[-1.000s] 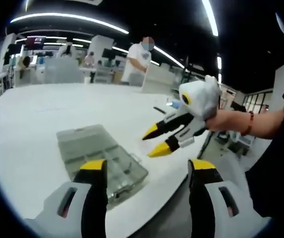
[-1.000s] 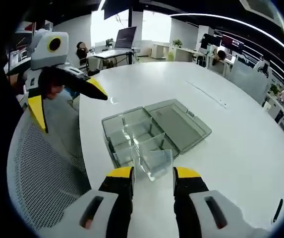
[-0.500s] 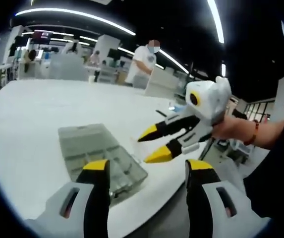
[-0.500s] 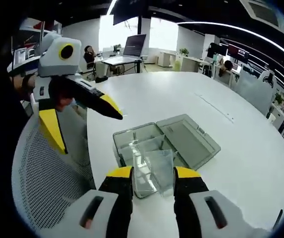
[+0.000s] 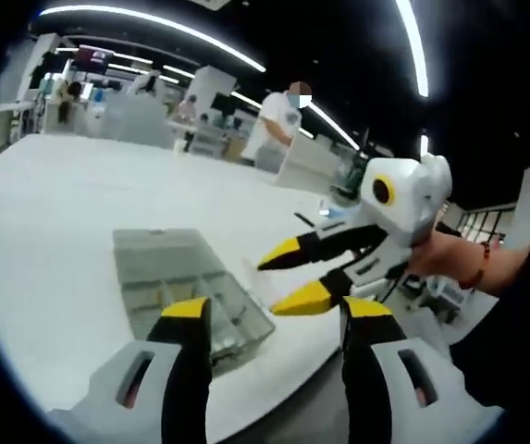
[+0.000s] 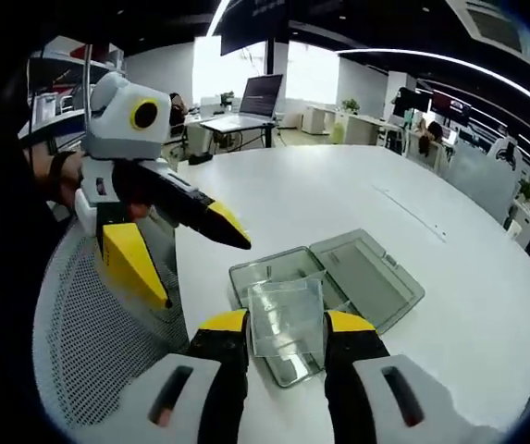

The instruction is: Insert the divider into the dual guide fixture by aligning both edges with the guide slots and pushing it downward to the bottom, including one-sided entry, uneven engagement, binding, and posture correction.

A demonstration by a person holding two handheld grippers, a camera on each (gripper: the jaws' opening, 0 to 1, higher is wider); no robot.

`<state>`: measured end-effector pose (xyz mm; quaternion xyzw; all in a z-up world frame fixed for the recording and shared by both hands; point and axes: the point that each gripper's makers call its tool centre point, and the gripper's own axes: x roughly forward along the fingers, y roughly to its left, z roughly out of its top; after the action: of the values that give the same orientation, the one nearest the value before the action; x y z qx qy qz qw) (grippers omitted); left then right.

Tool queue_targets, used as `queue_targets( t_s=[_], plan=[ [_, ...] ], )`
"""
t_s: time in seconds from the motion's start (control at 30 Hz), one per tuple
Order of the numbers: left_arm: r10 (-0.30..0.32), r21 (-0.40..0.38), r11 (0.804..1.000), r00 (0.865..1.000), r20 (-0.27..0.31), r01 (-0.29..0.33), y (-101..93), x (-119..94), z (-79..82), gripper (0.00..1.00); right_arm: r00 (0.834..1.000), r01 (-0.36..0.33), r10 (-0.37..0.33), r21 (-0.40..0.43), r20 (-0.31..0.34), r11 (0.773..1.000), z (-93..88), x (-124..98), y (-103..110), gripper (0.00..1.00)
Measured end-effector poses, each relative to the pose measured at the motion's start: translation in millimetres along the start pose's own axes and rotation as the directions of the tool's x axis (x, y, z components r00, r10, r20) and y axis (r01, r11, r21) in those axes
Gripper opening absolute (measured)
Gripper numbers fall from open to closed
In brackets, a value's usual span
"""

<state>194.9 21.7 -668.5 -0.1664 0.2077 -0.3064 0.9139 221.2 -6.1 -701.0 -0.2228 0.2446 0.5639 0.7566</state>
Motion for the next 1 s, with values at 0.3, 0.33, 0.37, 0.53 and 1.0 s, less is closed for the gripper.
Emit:
queue_targets(
  t_s=[0.3,0.33,0.37,0.53,1.0],
  plan=[
    [0.017,-0.082,0.997,0.999,0.029,-0.014,6.9,-3,2.1,0.47,1.0,-0.005,0.005,-0.002,0.031,1.0,10.3,-2,4,0.27],
    [0.016,-0.095,0.995,0.999,0.045,-0.012,7.5,-3,4.2,0.47,1.0,-0.008,0.008,-0.003,0.03,1.0,11.2,-2,4,0.27],
    [0.011,-0.11,0.994,0.998,0.063,-0.004,7.4,-4,6.6,0.47,0.999,-0.008,0.008,-0.007,0.036,1.0,13.5,-2,5,0.27],
    [0.005,-0.148,0.989,0.997,0.076,0.006,7.3,-4,8.4,0.41,0.998,-0.008,0.008,-0.001,0.056,1.0,18.4,-4,5,0.27],
    [0.001,-0.229,0.973,0.993,0.119,0.026,11.5,-5,12.3,0.18,0.994,-0.029,0.027,0.015,0.105,0.999,32.5,-2,11,0.27]
  ],
)
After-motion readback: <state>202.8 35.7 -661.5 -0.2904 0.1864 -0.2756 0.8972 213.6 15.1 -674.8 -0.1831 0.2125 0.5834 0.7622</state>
